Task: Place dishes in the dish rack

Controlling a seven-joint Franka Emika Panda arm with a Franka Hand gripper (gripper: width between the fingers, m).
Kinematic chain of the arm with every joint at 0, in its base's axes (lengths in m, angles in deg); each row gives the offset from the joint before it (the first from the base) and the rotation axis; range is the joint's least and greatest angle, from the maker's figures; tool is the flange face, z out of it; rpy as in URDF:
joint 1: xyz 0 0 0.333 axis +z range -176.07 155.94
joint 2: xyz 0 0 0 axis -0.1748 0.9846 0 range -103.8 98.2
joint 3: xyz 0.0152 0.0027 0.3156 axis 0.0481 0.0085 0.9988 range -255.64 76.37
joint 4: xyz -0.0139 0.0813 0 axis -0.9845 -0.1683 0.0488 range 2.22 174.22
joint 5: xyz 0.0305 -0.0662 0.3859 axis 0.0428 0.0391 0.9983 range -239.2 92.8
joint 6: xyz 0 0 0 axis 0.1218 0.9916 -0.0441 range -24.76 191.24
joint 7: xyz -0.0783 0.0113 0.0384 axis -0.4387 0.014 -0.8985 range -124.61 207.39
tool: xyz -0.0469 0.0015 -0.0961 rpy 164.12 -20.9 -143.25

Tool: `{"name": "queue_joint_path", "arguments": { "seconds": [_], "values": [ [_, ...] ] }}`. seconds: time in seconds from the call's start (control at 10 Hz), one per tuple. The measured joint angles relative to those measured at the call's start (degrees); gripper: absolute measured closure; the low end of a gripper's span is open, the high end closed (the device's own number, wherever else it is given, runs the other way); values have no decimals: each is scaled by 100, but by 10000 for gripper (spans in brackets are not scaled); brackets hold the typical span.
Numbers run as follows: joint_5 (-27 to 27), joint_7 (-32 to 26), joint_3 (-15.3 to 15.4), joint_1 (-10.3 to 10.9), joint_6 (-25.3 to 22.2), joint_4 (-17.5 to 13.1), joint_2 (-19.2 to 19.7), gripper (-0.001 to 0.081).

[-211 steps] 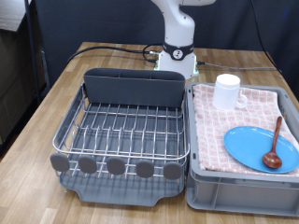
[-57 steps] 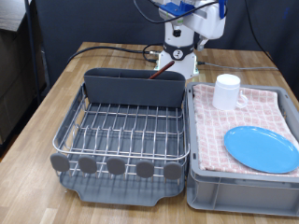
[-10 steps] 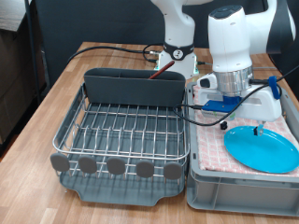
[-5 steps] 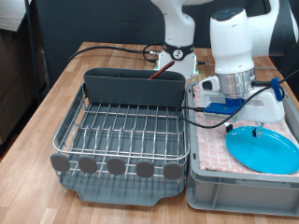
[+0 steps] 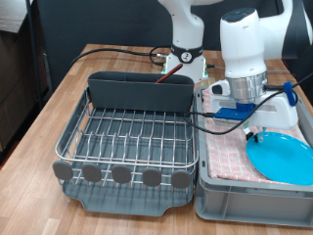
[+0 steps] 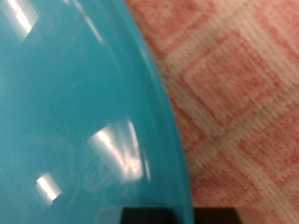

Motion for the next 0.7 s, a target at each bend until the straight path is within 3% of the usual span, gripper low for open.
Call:
{"name": "queue_joint_path", "arguments": {
  "seconds": [0.1, 0.5, 0.7],
  "values": [
    [8, 0, 4, 0, 11, 1, -1, 767],
    [-67, 59, -60, 32, 15, 6, -12, 767],
    [-514, 439, -315, 186, 9, 56, -81, 767]
  ]
}}
